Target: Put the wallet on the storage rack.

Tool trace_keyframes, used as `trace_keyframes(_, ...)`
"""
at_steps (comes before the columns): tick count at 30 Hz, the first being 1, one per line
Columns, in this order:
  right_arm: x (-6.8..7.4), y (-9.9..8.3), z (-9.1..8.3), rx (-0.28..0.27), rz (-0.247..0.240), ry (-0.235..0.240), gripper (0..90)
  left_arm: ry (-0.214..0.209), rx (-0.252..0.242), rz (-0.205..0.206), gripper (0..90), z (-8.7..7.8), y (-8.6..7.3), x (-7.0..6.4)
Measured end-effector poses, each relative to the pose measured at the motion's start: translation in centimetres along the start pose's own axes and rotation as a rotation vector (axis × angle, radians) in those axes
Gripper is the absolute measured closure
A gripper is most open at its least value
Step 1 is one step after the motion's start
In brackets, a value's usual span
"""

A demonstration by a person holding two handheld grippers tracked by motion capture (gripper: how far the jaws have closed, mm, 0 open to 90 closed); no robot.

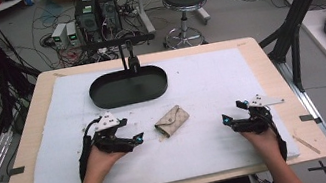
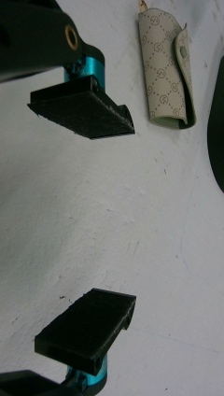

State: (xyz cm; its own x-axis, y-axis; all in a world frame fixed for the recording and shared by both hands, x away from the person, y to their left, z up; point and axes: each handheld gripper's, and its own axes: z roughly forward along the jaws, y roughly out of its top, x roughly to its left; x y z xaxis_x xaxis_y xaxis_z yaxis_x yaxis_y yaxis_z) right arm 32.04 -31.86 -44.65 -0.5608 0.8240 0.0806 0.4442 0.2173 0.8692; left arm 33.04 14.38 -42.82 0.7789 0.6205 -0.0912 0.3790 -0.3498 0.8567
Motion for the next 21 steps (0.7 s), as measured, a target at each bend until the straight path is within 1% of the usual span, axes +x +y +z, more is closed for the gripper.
trace_keyframes(2,0.1,0.0,-0.1,-0.003,-0.004,0.001,16.6,-0.016,0.013,0.004,15.2,0.4,0.1,-0.3)
trace_keyframes(3,0.1,0.0,-0.1,-0.005,-0.006,0.000,16.6,-0.016,0.019,0.011,15.2,0.7,0.2,-0.5)
trace_keyframes(5,0.1,-0.1,-0.2,-0.006,-0.001,0.001,16.7,-0.024,0.020,0.006,15.2,1.1,0.4,-0.7)
trace_keyframes(9,-0.1,-0.1,-0.3,-0.009,-0.003,0.003,16.6,-0.013,0.022,0.018,15.2,1.8,1.2,-1.1)
trace_keyframes(10,-0.1,-0.1,-0.3,-0.011,0.005,0.001,16.6,-0.012,0.025,0.020,15.2,2.0,1.3,-1.1)
trace_keyframes(13,-0.2,-0.1,-0.4,-0.011,0.006,-0.004,16.6,-0.011,0.038,0.017,15.2,3.0,1.8,-1.3)
trace_keyframes(18,-0.4,-0.4,-0.9,-0.014,0.014,-0.014,16.7,-0.028,0.063,0.015,14.8,4.6,2.3,-1.9)
trace_keyframes(21,-0.5,-0.5,-1.2,-0.018,0.019,-0.019,16.6,-0.033,0.066,0.008,14.4,5.4,2.6,-2.2)
